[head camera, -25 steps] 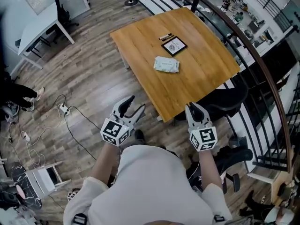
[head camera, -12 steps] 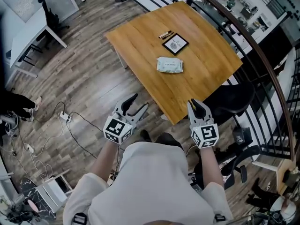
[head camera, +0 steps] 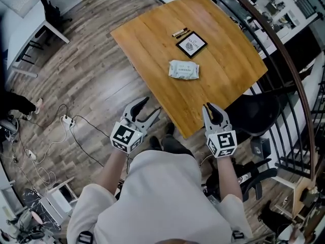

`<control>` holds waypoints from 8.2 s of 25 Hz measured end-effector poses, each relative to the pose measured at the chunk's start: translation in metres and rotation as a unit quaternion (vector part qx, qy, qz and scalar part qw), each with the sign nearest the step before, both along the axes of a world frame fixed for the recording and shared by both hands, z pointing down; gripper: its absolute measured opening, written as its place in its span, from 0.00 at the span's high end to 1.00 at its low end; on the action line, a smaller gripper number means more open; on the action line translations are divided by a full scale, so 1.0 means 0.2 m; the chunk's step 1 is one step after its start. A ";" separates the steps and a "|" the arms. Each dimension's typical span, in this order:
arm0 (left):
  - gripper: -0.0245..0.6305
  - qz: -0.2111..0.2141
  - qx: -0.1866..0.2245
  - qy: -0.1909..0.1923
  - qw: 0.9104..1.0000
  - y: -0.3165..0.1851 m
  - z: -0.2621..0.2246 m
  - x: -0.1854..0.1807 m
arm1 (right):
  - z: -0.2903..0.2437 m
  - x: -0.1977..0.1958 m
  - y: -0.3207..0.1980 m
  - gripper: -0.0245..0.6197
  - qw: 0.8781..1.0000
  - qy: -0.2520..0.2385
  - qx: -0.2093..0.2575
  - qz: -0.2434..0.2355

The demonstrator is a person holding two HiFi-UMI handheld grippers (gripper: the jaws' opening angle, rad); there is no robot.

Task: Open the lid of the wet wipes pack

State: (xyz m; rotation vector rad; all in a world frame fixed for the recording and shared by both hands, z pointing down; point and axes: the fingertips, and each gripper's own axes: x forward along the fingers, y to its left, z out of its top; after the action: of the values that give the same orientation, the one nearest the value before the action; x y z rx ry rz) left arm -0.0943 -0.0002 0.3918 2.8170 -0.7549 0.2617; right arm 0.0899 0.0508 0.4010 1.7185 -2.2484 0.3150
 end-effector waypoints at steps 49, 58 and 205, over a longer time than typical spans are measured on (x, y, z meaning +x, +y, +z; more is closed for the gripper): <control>0.60 0.126 -0.027 -0.112 0.985 -1.10 1.27 0.88 | 1.22 0.23 -1.21 0.89 0.960 0.155 -0.158 -0.170; 0.58 0.150 0.009 -0.152 0.977 -1.19 1.49 0.96 | 1.42 0.23 -1.27 0.89 0.937 0.226 -0.171 -0.206; 0.97 0.077 0.030 -0.017 0.996 -0.27 -0.25 -0.13 | -0.28 -0.19 -0.10 0.96 0.994 0.015 0.022 0.110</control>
State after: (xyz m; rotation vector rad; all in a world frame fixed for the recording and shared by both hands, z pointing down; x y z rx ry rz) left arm -0.1206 -0.0535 0.3424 2.9394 -0.5622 0.3186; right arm 0.0516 0.0299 0.3445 1.9861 -2.0620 0.2863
